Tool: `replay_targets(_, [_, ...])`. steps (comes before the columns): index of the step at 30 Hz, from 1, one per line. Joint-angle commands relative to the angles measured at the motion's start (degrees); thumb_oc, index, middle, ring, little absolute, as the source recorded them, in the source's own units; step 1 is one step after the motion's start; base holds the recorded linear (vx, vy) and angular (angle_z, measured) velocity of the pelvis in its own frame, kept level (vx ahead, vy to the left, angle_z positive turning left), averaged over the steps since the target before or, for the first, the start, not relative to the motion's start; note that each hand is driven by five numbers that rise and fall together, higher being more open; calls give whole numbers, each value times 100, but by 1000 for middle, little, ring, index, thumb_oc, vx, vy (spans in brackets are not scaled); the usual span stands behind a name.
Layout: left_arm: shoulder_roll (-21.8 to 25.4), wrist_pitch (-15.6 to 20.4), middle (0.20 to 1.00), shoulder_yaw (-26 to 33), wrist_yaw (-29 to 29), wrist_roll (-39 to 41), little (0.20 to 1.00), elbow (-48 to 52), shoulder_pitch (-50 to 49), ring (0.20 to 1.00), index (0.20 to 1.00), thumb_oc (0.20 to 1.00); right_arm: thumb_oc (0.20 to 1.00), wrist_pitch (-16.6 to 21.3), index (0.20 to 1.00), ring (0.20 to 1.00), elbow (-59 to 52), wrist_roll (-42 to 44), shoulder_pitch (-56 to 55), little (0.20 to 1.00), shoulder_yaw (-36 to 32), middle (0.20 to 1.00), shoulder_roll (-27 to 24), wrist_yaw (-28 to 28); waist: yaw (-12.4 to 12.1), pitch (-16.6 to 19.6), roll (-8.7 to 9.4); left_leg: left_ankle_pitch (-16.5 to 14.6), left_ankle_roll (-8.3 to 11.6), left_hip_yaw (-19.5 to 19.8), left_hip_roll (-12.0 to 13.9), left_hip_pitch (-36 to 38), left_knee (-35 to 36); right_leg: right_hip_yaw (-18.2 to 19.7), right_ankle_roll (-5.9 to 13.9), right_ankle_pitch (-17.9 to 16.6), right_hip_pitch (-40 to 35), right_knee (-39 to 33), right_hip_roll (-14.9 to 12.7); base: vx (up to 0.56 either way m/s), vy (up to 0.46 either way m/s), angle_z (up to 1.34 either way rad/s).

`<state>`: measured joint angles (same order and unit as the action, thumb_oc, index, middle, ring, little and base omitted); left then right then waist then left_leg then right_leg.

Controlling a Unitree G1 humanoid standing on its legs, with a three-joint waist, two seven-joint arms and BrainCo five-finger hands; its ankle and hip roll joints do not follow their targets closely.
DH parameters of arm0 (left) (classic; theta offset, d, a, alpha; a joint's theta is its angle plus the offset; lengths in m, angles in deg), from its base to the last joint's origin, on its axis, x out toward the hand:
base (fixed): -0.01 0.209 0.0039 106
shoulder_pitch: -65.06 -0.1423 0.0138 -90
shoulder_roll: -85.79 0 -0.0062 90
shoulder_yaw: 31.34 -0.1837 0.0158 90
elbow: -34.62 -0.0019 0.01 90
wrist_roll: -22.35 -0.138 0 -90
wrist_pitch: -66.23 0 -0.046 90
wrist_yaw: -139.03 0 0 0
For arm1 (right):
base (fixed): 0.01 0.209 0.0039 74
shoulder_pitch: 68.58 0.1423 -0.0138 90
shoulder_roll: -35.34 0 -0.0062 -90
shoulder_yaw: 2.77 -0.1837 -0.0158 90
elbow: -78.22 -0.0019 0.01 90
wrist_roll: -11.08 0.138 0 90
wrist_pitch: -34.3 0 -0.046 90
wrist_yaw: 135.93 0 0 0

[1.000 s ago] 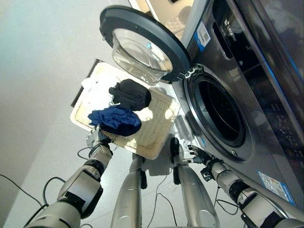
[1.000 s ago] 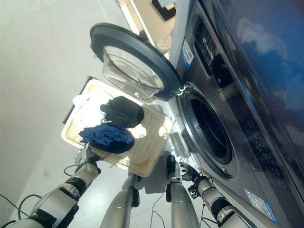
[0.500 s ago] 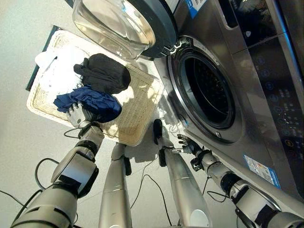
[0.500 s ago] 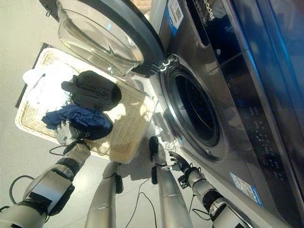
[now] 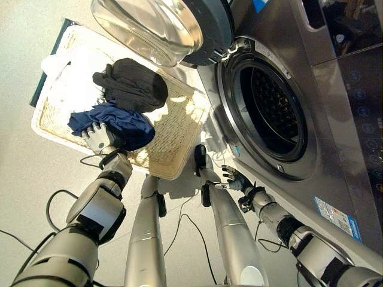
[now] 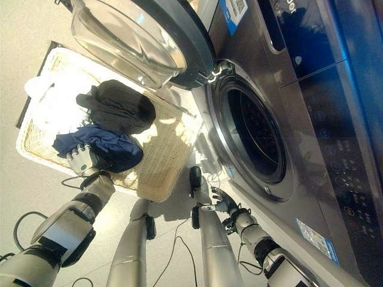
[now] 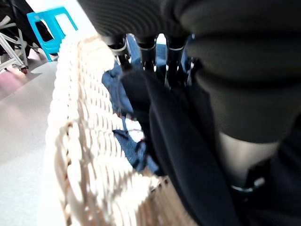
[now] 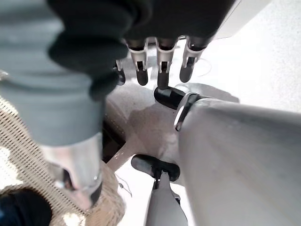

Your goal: Put the clothes into the washing machine.

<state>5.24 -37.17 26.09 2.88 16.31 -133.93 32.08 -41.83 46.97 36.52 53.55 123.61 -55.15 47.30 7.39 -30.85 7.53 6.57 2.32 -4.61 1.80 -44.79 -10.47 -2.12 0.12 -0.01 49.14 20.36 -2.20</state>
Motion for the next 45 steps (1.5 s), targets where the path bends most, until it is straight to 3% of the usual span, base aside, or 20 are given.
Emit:
replay_targets(1, [145,109,482,168,-935,-14,482,-213,193,482,482,482,1000,196,1000,1000,-363,111,-152,1000,18,1000,-65,-22,165,106,214,-406,3,-9,-521,-246,-557,50,463,-1279,-82,-1402,115,5,6,-5])
replay_targets(2, [161,210,200,152,-1041,50,200,-194,209,200,200,200,1000,174,1000,1000,-422,118,-150,1000,22,1000,-80,-35,174,106,220,-392,10,-5,-511,-280,-539,49,467,-1285,-42,-1404,121,5,7,-5])
replay_targets(7, [198,989,200,164,-1577,978,200,-19,390,200,200,200,1000,89,1000,1000,-735,208,-156,1000,65,1000,-158,-89,228,106,251,-322,26,16,-474,-442,-467,62,470,-1307,151,-1397,160,3,2,-4])
replay_targets(8, [195,1468,200,266,-1774,1734,200,120,435,200,200,200,1000,64,1000,1000,-836,214,-164,1000,61,1000,-163,-114,238,106,259,-296,33,36,-468,-482,-406,58,465,-1307,205,-1409,179,0,0,0])
replay_targets(11, [106,2054,200,622,-2146,3033,200,354,451,200,200,200,1000,37,1000,1000,-981,209,-197,1000,46,1000,-139,-191,231,106,268,-277,41,98,-464,-513,-315,42,460,-1280,244,-1427,207,-4,-17,0])
replay_targets(12, [25,2558,200,882,-2615,4009,200,569,396,200,200,200,1000,41,1000,1000,-1059,193,-228,1000,29,1000,-90,-242,222,106,281,-278,48,134,-457,-504,-270,23,460,-1262,235,-1441,225,-20,-63,1])
replay_targets(14, [-165,2929,200,1076,-2761,4594,200,1017,282,200,200,200,1000,73,1000,1000,-1167,152,-276,1000,-26,1000,-8,-318,215,106,298,-277,81,156,-434,-481,-207,5,458,-1247,211,-1474,248,-33,-94,8])
replay_targets(21, [-500,3963,200,1208,-2073,4541,200,2056,-186,200,200,200,1000,144,1000,1000,-1677,189,-462,1000,-176,1000,35,-583,132,106,345,-289,140,191,-416,-249,-152,-130,458,-1226,-23,-1478,248,-43,-82,15])
replay_targets(22, [-500,3963,200,1208,-2073,4541,200,2056,-186,200,200,200,1000,144,1000,1000,-1677,189,-462,1000,-176,1000,35,-583,132,106,345,-289,140,191,-416,-249,-152,-130,458,-1226,-23,-1478,248,-33,-56,17])
replay_targets(25, [-482,4313,200,1311,-1275,3615,200,2508,-548,200,200,200,1000,431,1000,1000,-1830,271,-679,1000,-336,1000,-60,-638,47,106,351,-285,171,189,-409,80,-148,-229,444,-1211,-381,-1488,220,-82,-99,12])
replay_targets(27, [-414,4342,200,1350,-1175,3486,200,2672,-717,200,200,200,1000,541,1000,1000,-1912,360,-783,1000,-444,1000,-133,-591,-7,106,332,-260,177,193,-393,291,-61,-266,434,-1190,-583,-1523,223,-69,-68,7])
replay_targets(34, [-430,4473,200,1579,-1553,3847,200,3244,-1607,200,200,200,1000,830,1000,1000,-2126,624,-953,1000,-896,1000,-121,-399,-286,106,124,-84,194,325,-334,1095,464,-396,437,-1095,-1315,-1682,222,-52,-66,-4])
replay_targets(38, [-548,4488,200,1617,-1861,3783,200,3669,-2242,200,200,200,1000,700,1000,1000,-2473,420,-918,1000,-1024,1000,-141,-453,-489,106,-62,31,220,342,-286,1644,909,-522,460,-1064,-1823,-1906,213,-23,-45,9])
replay_targets(45, [-724,4576,200,1422,-2784,2976,200,4365,-3195,200,200,200,1000,421,1000,1000,-2790,290,-647,1000,-1121,1000,-166,-199,-800,106,-386,137,240,341,-254,2352,1265,-758,487,-950,-2603,-2133,140,-16,-22,20])
